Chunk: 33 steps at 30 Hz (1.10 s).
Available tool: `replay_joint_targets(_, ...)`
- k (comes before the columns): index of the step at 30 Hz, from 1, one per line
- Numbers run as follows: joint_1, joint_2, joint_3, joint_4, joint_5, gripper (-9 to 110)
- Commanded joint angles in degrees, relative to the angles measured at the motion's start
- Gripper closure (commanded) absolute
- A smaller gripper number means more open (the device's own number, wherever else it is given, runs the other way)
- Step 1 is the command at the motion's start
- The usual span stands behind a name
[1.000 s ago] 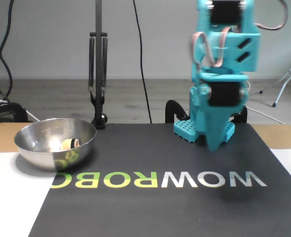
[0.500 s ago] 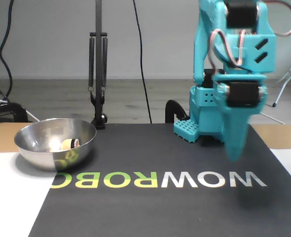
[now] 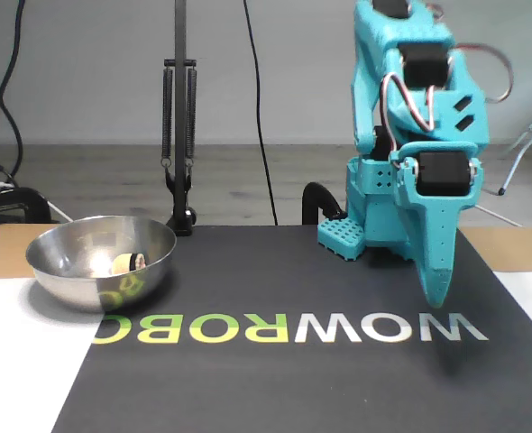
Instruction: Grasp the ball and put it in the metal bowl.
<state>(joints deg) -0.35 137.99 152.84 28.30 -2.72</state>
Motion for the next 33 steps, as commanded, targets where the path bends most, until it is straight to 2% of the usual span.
replay_joint_targets(1,-0.18,7.82,5.89,-4.66,0.35,98)
replay_joint_targets(12,0.0,32.17,26.37,-17.05,0.35,98)
replay_joint_targets(33,0.26,57.57,26.37,13.54,0.0,98)
